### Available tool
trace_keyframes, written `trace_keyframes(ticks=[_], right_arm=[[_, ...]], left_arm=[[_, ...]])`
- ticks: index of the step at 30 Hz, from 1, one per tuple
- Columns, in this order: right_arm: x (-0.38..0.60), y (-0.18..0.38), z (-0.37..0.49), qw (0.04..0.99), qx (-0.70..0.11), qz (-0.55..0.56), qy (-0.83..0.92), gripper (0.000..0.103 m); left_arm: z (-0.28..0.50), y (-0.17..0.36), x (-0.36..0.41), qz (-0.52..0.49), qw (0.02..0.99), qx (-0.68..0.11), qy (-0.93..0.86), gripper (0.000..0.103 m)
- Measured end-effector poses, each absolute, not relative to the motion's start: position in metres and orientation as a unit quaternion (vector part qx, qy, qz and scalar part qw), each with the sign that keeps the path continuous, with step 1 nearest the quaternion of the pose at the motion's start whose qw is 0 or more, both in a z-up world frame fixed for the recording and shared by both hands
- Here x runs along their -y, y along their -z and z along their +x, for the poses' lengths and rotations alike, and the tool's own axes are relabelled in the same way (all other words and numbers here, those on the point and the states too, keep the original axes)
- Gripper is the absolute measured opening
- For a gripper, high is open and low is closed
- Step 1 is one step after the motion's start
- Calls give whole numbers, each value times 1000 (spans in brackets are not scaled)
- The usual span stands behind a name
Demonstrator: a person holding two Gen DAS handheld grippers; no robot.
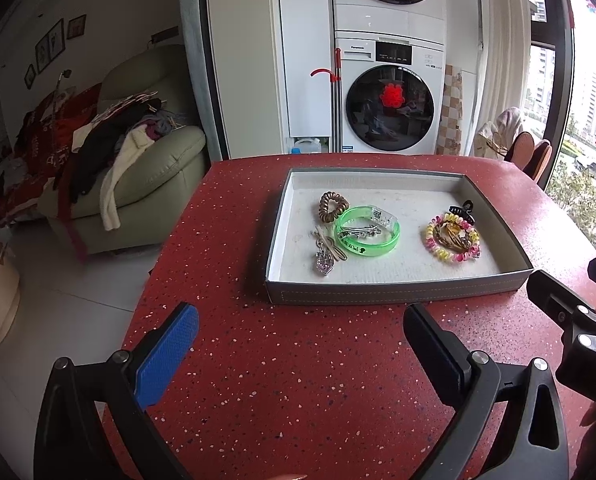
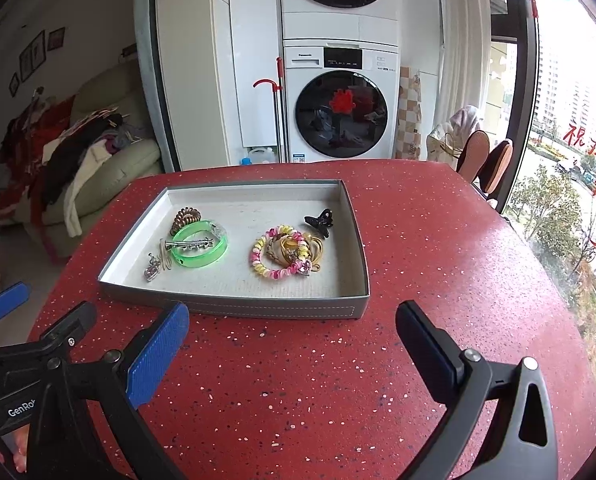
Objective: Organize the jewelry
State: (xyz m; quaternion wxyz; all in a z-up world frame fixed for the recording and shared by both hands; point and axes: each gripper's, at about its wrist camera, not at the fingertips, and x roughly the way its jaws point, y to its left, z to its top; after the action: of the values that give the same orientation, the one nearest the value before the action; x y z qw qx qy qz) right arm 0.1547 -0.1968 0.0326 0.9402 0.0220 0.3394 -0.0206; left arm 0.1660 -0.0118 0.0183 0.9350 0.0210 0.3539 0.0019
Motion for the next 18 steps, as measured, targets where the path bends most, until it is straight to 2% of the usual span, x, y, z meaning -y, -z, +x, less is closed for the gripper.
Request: trace_keyframes(ticks=[18], right_arm=[[196,-32,155,940,-340,22,21,103]], left_arm=[[166,-16,12,23,934,-356,-3,103]])
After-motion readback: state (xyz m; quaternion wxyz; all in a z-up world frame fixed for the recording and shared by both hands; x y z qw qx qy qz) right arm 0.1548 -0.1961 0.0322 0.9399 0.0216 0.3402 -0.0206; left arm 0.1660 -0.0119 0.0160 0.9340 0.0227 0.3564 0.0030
